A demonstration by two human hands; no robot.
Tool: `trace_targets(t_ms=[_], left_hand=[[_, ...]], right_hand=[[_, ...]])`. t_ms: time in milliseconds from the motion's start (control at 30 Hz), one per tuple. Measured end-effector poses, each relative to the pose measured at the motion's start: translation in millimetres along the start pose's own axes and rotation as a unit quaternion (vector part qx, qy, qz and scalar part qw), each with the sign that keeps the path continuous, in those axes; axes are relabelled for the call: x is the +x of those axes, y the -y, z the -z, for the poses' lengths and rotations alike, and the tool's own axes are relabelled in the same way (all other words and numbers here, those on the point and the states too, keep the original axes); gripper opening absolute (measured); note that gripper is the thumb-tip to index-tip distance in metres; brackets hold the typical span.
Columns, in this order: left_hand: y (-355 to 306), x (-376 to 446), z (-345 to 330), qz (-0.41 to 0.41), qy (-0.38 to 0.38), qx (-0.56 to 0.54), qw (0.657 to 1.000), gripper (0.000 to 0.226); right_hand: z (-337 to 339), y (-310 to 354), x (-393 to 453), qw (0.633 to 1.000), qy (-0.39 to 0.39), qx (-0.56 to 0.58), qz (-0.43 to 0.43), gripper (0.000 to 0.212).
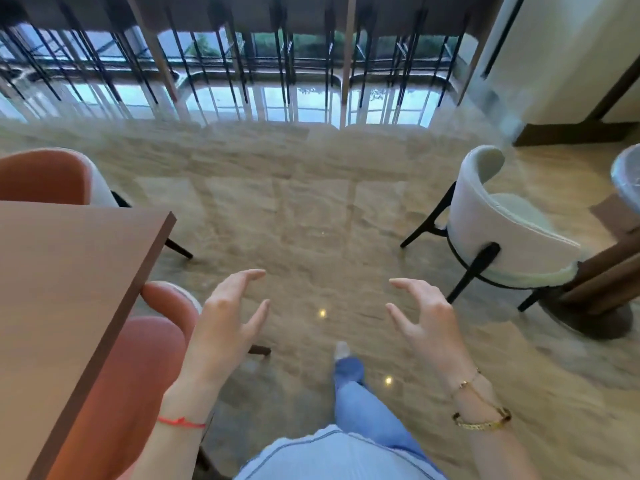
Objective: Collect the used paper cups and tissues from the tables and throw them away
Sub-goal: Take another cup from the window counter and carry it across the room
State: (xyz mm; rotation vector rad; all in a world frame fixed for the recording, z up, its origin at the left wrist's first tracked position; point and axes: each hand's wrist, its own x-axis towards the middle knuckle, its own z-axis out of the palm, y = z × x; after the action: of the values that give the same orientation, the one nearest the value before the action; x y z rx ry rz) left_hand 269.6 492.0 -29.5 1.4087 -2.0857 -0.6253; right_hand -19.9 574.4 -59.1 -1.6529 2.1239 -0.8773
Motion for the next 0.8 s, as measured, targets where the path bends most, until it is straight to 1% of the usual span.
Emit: trace_targets(t_ms=[233,367,467,700,800], left_hand=[[33,159,-23,0.025,-0.015,0.005,1.0,0.044],[47,258,-21,0.044,-0.053,0.007,0.998,0.042],[58,317,-15,0.073,-0.082,-0.001,0.994,0.041],[108,429,-4,0.147,-0.11,0.008,0.983,0.04],[144,488,1,0.153,-0.116,0.007,0.981,0.04]], right_hand=[[-29,-6,185,0.999,0.029,0.015,0.024,0.035],[-37,5,309,0.997,0.045,0.017,0.067,0.035],[-48,20,393,0.992,0.066,0.015,0.103,0.035],[-105,52,547,0.981,0.124,0.013,0.148,0.035],[-140,63,612,0.977,0.134,0.02,0.163,0.035]])
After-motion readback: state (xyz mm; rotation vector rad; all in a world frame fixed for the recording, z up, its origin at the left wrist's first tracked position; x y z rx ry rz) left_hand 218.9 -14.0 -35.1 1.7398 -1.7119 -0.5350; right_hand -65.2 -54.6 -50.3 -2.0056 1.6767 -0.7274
